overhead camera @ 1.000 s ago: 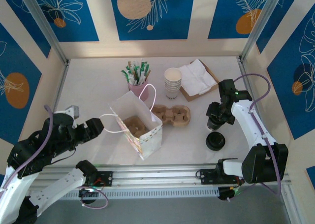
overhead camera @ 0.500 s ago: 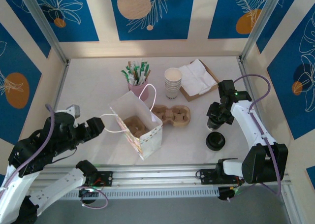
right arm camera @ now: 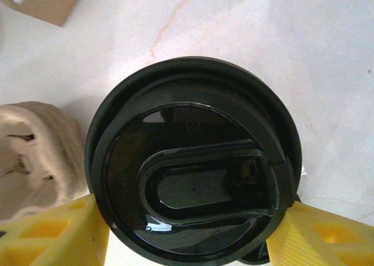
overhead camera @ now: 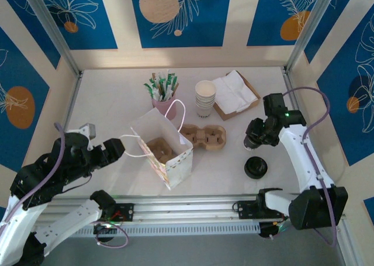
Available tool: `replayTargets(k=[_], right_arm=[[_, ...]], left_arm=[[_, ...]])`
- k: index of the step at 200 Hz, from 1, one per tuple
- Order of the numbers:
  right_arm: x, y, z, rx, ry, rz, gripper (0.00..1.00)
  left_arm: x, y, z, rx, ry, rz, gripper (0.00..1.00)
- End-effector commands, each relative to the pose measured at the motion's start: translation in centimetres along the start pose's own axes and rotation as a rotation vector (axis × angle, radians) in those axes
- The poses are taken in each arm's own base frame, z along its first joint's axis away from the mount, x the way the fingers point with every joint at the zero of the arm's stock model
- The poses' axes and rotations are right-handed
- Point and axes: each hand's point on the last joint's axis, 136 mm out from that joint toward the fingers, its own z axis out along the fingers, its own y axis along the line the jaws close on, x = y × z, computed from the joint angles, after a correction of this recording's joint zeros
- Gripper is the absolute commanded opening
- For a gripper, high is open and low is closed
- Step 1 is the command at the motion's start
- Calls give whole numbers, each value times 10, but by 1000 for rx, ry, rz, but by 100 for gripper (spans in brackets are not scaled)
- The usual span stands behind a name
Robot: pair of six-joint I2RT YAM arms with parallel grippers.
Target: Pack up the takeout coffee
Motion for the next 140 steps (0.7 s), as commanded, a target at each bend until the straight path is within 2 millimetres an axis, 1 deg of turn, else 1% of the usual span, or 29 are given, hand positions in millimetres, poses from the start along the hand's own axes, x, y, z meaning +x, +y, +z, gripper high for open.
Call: replayTargets(k=[1,46,82,107,125,140], right_arm=[[-1,21,-39,-106,-57,-34,65],[6,52,-100,-200,-155,-145,63],[19,79,-156,-321,-226,-220,61],[27,102,-192,-409,-294,-299,61],[32,119,-210,-444,-323,-359,61],[37,135,-221,-460,-342,-418,61]], left_arm=[[-5,-12,-2,43,-5,33,80],[-16,-21,-6,59,-42,69,80],[-25,-29,-7,52,-59,114,83],[-35,-28,-11,18,-91,147,84],[-45,-30,-17,1,-132,162,85],[-53,-29,-21,-23,-164,165,86]])
